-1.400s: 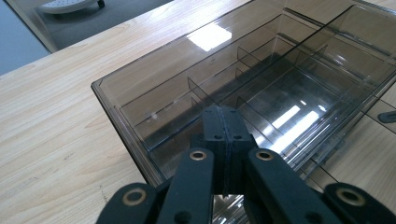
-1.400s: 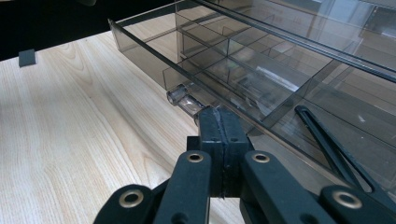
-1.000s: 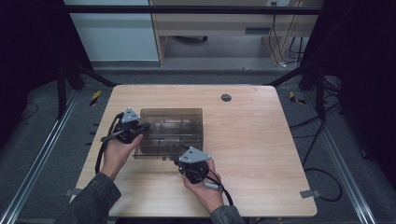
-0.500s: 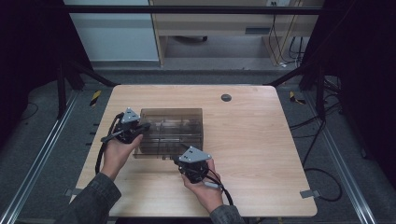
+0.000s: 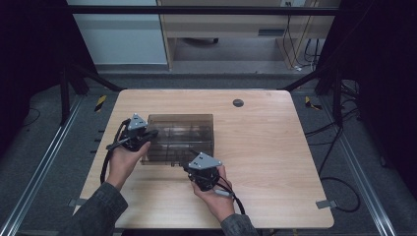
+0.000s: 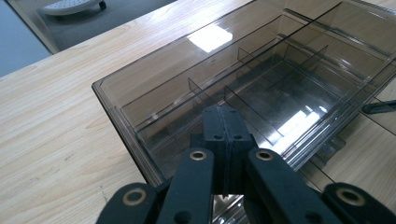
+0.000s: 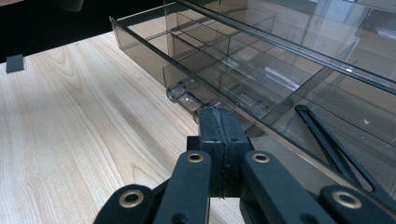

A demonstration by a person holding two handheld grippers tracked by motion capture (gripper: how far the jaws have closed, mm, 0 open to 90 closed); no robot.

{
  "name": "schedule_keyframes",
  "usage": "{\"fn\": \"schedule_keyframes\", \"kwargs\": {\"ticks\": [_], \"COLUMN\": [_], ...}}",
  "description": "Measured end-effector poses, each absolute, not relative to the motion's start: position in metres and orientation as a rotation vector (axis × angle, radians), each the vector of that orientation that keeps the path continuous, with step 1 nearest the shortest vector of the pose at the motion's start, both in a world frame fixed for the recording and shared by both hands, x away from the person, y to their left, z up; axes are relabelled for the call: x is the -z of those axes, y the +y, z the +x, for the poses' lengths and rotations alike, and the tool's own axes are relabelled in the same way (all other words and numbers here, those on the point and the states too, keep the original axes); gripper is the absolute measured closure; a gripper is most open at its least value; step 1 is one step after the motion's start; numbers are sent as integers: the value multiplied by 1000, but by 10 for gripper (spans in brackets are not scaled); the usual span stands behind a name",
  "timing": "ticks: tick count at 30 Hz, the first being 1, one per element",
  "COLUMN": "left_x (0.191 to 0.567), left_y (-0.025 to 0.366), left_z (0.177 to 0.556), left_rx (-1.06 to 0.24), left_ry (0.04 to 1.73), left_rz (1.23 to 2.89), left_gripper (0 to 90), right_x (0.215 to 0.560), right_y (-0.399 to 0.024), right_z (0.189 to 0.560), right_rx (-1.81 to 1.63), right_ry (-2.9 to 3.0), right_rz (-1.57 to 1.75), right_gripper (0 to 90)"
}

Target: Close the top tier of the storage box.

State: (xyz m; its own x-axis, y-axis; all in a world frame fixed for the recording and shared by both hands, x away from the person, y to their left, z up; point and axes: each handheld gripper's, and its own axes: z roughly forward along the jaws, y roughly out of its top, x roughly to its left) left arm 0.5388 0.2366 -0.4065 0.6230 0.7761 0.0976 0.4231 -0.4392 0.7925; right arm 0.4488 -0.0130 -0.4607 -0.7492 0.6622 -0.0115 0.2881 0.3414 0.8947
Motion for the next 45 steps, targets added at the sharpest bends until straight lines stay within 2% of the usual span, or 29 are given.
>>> {"fn": "schedule_keyframes", "kwargs": {"ticks": [45], "left_x": [407], "left_y": [236], "left_z": [538], "left_rx": [-598], "left_ry": [937], "left_rz": [2081], "left_gripper": [896], "right_x": [461], "right_y": [-13], "right_z": [462], "right_rx": [-1372], "right_ry": [2222], "right_rz": [856], "right_gripper": [900]}}
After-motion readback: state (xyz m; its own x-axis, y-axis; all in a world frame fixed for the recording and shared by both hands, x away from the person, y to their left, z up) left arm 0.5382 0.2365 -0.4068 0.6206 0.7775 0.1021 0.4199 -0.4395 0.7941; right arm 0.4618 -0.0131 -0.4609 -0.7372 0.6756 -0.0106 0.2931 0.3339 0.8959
